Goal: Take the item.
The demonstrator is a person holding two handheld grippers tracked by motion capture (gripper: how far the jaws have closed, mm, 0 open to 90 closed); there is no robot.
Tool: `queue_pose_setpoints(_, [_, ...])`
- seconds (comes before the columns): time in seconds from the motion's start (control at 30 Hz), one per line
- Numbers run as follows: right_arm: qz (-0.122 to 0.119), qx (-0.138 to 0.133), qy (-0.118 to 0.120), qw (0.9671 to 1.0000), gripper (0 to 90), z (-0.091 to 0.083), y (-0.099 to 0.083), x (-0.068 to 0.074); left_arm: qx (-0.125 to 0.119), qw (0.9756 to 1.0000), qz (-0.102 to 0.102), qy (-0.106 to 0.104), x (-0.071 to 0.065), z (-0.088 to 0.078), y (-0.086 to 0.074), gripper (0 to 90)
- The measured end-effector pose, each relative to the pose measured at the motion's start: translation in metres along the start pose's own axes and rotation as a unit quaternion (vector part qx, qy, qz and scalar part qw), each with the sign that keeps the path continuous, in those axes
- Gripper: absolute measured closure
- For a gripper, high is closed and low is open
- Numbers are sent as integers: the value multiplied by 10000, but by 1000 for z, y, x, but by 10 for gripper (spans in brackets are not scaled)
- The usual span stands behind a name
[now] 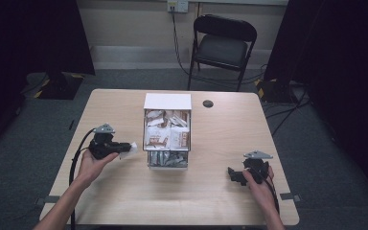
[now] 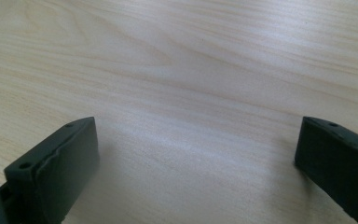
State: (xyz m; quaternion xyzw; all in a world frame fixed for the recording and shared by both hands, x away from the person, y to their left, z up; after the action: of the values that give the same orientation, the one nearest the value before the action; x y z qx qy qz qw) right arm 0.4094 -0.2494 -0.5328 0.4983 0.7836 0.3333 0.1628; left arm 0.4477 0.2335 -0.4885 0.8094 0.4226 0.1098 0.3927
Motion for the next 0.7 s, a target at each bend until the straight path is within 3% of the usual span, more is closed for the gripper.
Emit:
queue_pose_setpoints(0.13, [-2, -1, 3, 10000, 0, 0, 0, 0, 200, 9998, 47, 66, 1, 9, -7, 824])
queue_pose_setpoints(0.17, [1, 3, 0, 10000, 0, 0, 0, 0, 271, 9994, 91, 172, 4, 13, -10, 824])
queue_pose_setpoints(0.23, [9, 5, 1, 10000, 0, 0, 0, 0, 248, 9996, -105, 56, 7, 16, -13, 824])
queue_pose_setpoints(0.3, [0, 1, 6, 10000, 0, 0, 0, 0, 364, 9992, 12, 152, 8, 19, -16, 823])
queue_pose_setpoints(0.5, [1, 9, 17, 10000, 0, 0, 0, 0, 276, 9994, -143, 117, 12, 21, -19, 823])
queue_pose_setpoints(0.7, [-11, 5, 19, 10000, 0, 0, 0, 0, 383, 9990, 118, 198, 6, 28, -21, 799])
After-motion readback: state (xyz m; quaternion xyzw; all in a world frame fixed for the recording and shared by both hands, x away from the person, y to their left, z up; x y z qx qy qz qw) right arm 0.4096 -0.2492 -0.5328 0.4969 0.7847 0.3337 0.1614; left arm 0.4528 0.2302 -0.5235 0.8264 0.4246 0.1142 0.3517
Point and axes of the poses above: each handheld gripper's, and its own axes: z roughly forward along the jaws, y roughly out of its top, x roughly to its left, the point moved 4 cm from there along z, roughly forward along the jaws, and after that the axes turned 7 degrees about y, right-handed, at the moved point
